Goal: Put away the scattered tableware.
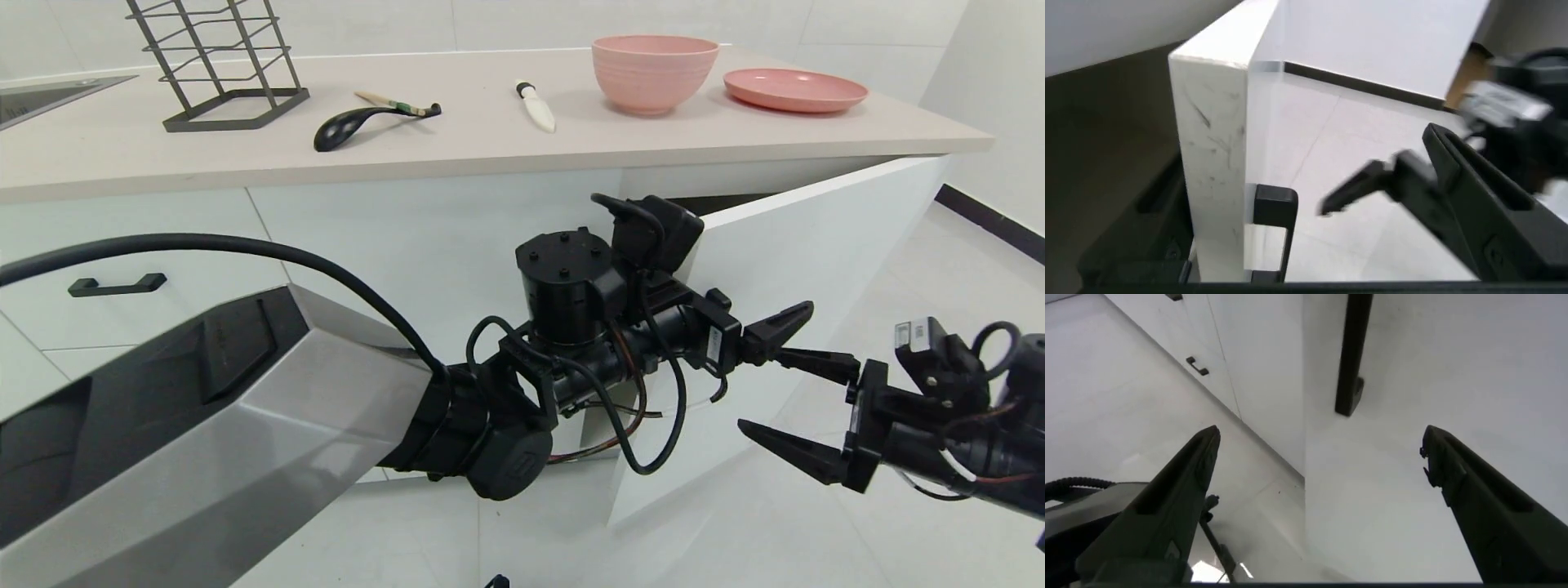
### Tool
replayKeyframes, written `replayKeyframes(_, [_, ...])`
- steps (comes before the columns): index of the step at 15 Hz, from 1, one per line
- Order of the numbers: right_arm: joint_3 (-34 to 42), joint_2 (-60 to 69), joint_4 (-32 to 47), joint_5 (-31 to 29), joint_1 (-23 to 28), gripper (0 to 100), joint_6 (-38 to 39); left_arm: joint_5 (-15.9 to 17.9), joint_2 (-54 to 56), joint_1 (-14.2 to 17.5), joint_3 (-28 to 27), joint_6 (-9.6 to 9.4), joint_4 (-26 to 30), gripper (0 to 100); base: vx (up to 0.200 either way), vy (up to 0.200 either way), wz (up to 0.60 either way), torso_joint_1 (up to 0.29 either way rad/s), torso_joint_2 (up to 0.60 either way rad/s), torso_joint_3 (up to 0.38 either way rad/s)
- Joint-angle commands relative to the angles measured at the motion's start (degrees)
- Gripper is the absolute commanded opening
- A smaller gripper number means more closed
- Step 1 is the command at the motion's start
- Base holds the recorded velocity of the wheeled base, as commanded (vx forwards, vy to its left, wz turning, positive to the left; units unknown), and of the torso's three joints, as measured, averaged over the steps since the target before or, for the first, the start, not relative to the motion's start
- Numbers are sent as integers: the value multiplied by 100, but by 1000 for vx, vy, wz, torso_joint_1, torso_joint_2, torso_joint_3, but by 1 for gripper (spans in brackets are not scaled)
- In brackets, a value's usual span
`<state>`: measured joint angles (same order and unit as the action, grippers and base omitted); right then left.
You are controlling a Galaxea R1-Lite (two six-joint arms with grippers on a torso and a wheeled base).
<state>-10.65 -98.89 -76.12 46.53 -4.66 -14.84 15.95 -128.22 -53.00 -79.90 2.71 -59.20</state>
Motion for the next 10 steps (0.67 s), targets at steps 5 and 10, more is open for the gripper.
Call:
replayKeyframes(5, [1065,1856,71,-4,1037,100,-151,-153,-80,-17,88,-104,40,100,0,0,0,0,0,0])
replayKeyframes(10, [1004,2664,106,-4,1371,100,-151,-285,-80,-210,519,-86,-153,100,0,0,0,0,0,0])
